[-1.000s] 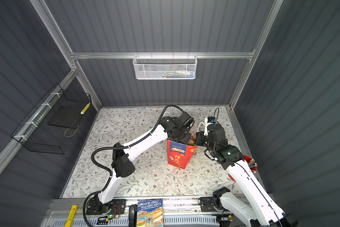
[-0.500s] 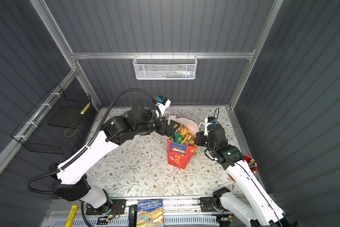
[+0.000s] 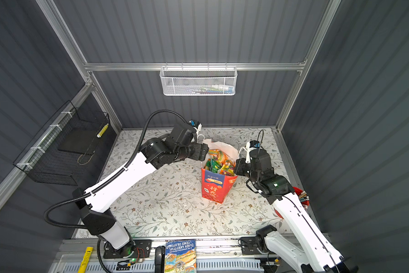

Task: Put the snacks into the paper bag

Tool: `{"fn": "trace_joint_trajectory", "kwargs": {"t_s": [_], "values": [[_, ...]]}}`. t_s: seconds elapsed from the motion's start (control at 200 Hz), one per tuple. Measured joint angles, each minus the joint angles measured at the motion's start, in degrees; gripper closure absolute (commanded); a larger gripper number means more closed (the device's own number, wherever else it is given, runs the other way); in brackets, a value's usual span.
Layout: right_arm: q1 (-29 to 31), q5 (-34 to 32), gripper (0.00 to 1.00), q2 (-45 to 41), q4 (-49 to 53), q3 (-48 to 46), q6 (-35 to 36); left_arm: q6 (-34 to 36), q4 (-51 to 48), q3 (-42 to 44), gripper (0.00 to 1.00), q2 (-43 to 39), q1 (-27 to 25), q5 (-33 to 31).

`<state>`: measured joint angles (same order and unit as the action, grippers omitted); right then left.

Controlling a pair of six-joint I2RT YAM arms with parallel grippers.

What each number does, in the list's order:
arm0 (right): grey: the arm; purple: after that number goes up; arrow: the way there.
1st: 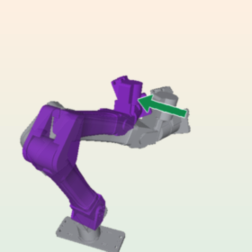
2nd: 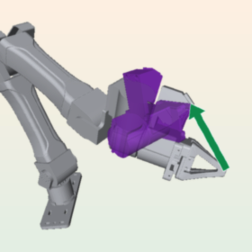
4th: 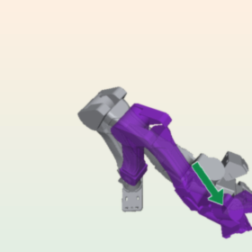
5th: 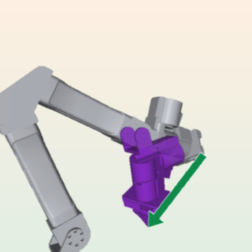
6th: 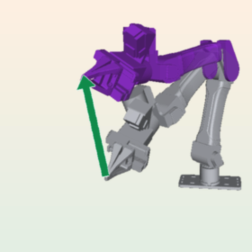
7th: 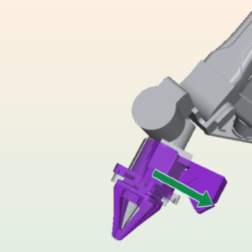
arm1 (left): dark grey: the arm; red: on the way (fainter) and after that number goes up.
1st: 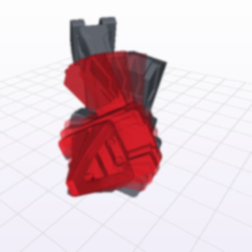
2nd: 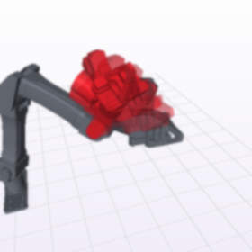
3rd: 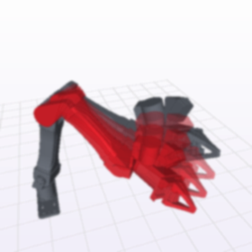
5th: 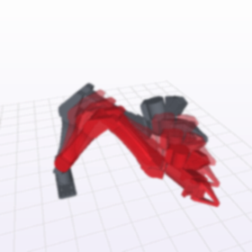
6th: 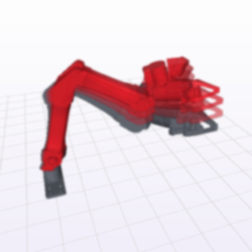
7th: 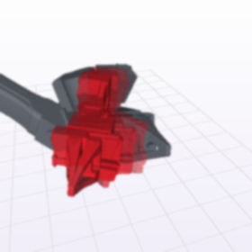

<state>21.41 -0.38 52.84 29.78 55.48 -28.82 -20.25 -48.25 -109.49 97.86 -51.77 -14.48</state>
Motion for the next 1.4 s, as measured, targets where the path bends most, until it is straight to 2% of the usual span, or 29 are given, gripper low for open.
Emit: {"fn": "trace_joint_trajectory", "kwargs": {"t_s": [0.08, 0.165, 0.245, 0.305, 0.545, 0.595, 0.635, 0.66, 0.756, 0.796, 0.976, 1.161, 1.396], "values": [[0.0, -0.07, 0.83, -0.2, -0.2, 0.02, 0.37, 0.24, -0.11, -0.5, 0.78, 1.01, 0.48, 0.59], [0.0, 0.07, 0.66, -1.14, -0.15, 0.42, 0.52, 0.11, 0.15, -0.61, 1.0, 0.9, 0.72, 1.29], [0.0, 1.01, 0.51, -2.19, 0.31, 1.68, 1.14, 0.5, 0.68, -0.35, 1.0, 0.39, 0.76, 1.81], [0.0, 1.73, 0.45, -3.5, 0.52, 2.62, 1.01, 0.48, 1.42, 0.81, 1.0, -0.37, 0.76, 1.84], [0.0, -0.09, 0.43, -4.94, 3.76, 9.42, 1.99, 0.48, 5.68, 9.38, 1.0, -6.4, 0.76, 2.82], [0.0, -0.7, 0.44, -3.69, 4.31, 10.69, 2.03, 0.48, 6.21, 10.49, 1.0, -7.34, 0.76, 3.1], [0.0, -0.98, 0.49, -2.45, 4.61, 11.34, 2.1, 0.48, 6.49, 11.17, 1.0, -7.91, 0.81, 3.17], [-0.02, -1.09, 0.55, -1.75, 4.66, 11.52, 2.03, 0.48, 6.73, 11.5, 1.0, -8.13, 0.83, 3.21], [-0.02, -0.74, 0.9, 0.9, 5.2, 11.56, 1.73, 0.48, 7.23, 11.89, 1.0, -8.39, 0.85, 3.34], [-0.02, 0.15, 1.0, 1.64, 5.35, 11.5, 1.51, 0.48, 7.39, 12.02, 1.0, -8.39, 0.87, 3.32], [0.61, 8.02, 1.0, 5.35, 4.76, 14.38, 0.28, 0.44, 7.32, 11.34, 1.0, -7.96, 1.16, 2.97], [1.57, 13.31, 1.0, 18.91, 6.69, 28.17, -0.46, 0.52, 2.1, -2.34, 1.0, -0.59, 2.25, 1.14], [1.66, 16.13, 1.0, 24.98, 10.56, 39.28, -0.59, 1.84, 1.75, -1.05, 1.0, -6.82, 2.75, -3.39]]}}
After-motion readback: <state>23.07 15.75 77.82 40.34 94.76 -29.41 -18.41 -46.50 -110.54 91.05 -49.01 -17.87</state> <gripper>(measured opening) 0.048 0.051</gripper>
